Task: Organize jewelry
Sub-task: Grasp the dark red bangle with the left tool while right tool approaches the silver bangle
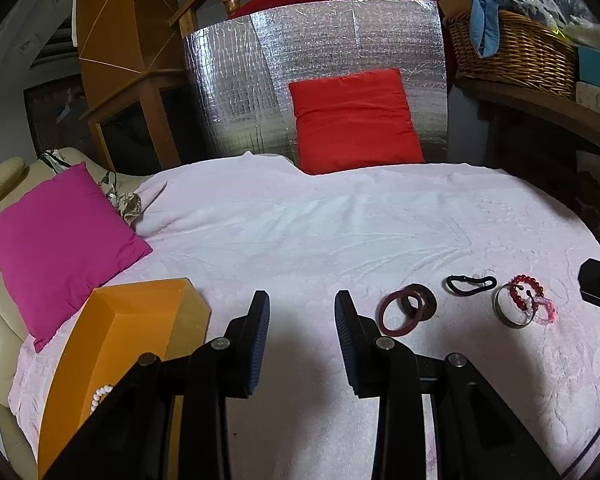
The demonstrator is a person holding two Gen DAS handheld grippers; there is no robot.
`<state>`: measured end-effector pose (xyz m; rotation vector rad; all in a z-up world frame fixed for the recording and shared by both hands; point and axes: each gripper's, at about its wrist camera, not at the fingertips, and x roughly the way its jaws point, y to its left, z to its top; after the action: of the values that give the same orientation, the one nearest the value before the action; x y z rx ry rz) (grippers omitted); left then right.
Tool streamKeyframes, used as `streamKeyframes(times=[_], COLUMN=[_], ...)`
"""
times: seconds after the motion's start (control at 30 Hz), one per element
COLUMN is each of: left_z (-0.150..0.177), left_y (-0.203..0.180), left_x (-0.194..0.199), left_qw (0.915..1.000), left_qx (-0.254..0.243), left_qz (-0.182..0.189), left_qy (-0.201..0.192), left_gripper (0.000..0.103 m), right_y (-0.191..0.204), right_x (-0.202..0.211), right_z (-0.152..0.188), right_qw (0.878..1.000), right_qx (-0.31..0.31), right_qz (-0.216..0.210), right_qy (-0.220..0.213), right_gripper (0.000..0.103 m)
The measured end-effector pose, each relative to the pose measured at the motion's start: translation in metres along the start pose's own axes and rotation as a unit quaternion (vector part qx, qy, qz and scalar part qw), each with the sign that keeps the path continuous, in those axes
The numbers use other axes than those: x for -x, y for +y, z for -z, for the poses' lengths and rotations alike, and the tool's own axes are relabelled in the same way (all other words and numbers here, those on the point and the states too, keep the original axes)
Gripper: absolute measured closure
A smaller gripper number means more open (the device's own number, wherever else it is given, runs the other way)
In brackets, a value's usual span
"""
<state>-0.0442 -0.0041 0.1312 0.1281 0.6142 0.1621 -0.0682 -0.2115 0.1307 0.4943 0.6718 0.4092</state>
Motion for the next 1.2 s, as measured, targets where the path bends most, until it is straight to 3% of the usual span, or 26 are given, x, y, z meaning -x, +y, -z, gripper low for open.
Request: streamKeyframes(times=[0.63,0.67,0.73,0.93,1.2], left_z=[0.001,0.002,0.005,0.023,0.028], left_y=[-0.005,-0.006,-0.006,-0.008,-0.009], left_x=[-0.012,-0.016,-0.027,-0.072,-0.1], left_qw=[0.9999,0.9998,0.9989,0.9856,0.9782], left_qx=[-0.008,-0.009,-0.007,0.013,0.01], left_qz=[0.0,0.003,0.016,0.081,0.106], left_qy=[0.013,0.02,0.043,0.148,0.178], left_gripper=[0.067,0.056,0.045,0.046,0.046], right_y=[-0.015,-0.016,-0.022,-0.063,-0.096], right_x=[-0.017,-0.018,-0.019,-0.027,-0.055], right_z=[-0.003,-0.003,-0.006,-0.019,-0.022], right_qw=[1.0,1.0,1.0,0.996,0.987], right_qx=[-0.017,-0.018,-0.02,-0.072,-0.114], right_qz=[-0.005,-0.004,0.001,0.035,0.079], right_qy=[0.014,0.016,0.02,0.041,0.085], right_gripper=[0.066,0.066,0.066,0.066,0.066])
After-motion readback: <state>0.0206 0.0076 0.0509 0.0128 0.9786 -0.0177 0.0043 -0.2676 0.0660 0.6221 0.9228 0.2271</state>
